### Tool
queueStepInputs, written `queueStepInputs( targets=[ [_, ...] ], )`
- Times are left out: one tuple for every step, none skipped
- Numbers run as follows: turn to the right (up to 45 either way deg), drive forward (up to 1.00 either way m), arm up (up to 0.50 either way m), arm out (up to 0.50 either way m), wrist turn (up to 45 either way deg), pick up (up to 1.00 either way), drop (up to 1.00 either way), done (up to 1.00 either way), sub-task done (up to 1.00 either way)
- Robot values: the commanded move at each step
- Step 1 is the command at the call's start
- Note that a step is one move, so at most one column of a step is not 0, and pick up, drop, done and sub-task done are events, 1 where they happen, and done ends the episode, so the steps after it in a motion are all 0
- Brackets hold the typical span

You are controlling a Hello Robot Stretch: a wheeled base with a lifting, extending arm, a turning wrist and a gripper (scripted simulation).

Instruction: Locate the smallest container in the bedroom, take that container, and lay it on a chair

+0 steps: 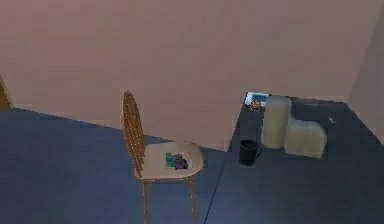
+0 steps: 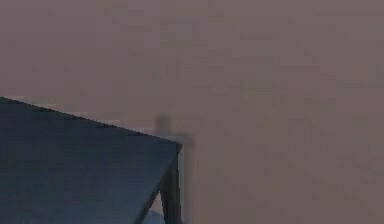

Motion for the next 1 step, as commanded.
queueStepInputs(
  targets=[
    [-45.0,0.0,0.0,0.0,0.0,0.0,0.0,0.0,0.0]
  ],
)
